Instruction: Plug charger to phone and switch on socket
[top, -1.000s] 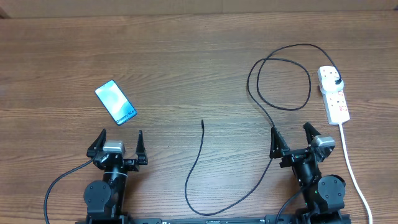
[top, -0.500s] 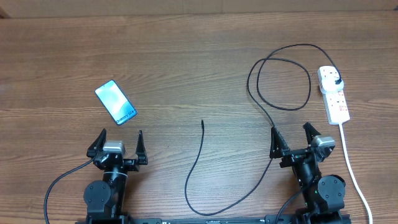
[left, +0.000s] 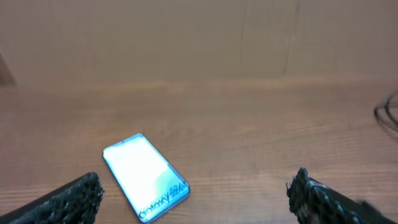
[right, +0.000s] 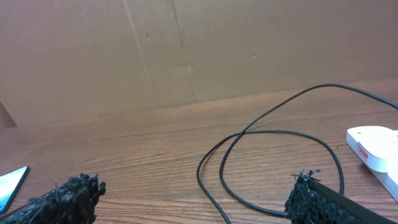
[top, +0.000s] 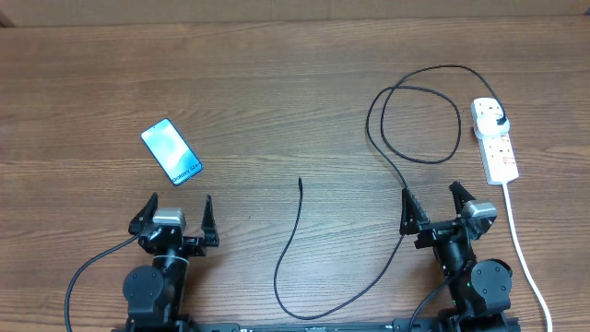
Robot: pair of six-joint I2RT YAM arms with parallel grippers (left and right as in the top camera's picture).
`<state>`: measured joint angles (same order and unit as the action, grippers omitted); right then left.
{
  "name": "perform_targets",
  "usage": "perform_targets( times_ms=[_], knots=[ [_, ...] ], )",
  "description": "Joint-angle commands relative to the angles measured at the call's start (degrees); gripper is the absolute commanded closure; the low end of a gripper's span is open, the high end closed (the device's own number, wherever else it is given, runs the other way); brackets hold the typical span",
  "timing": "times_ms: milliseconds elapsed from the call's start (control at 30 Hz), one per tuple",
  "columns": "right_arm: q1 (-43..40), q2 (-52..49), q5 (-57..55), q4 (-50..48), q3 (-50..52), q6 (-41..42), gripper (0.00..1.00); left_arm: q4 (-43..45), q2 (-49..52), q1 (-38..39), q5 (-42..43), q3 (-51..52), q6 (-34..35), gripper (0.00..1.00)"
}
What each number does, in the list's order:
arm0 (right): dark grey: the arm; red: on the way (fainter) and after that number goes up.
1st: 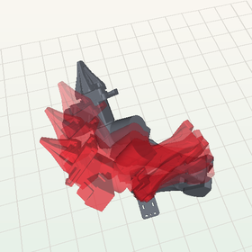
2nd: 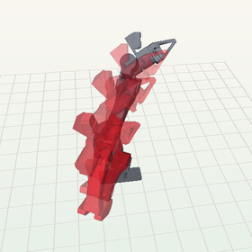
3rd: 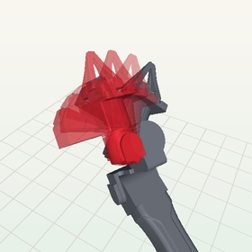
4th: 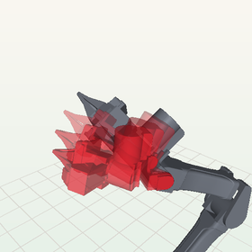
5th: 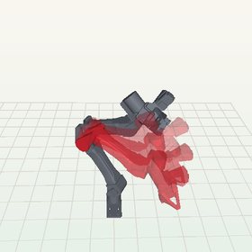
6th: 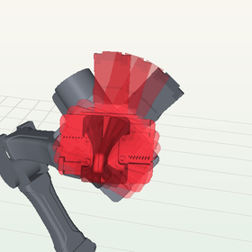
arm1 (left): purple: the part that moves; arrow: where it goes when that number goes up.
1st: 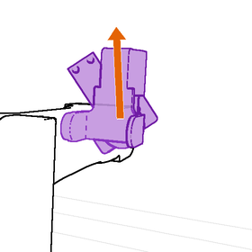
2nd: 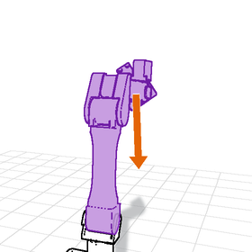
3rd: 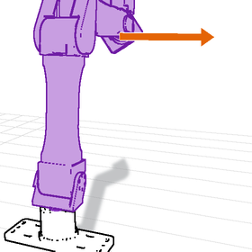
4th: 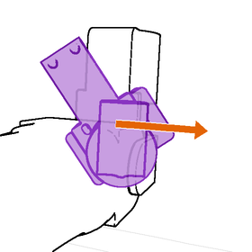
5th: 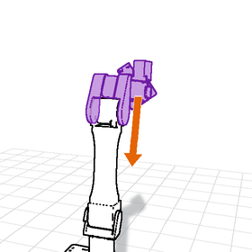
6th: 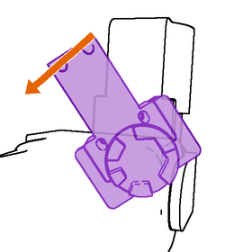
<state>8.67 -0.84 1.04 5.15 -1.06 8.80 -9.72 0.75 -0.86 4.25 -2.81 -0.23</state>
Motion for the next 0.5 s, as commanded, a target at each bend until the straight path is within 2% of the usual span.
perform_targets(
  times_ms=[0,467],
  knots=[
    [0.33,0.68,-0.79,-0.31,0.61,0.17,0.0,-6.4,-0.5,-0.24,0.63,-5.4,-0.92,0.01],
    [0.33,0.68,-0.79,-0.31,0.61,0.2,0.0,-17.81,1.99,-0.24,0.68,-22.45,1.55,0.01]
  ],
)
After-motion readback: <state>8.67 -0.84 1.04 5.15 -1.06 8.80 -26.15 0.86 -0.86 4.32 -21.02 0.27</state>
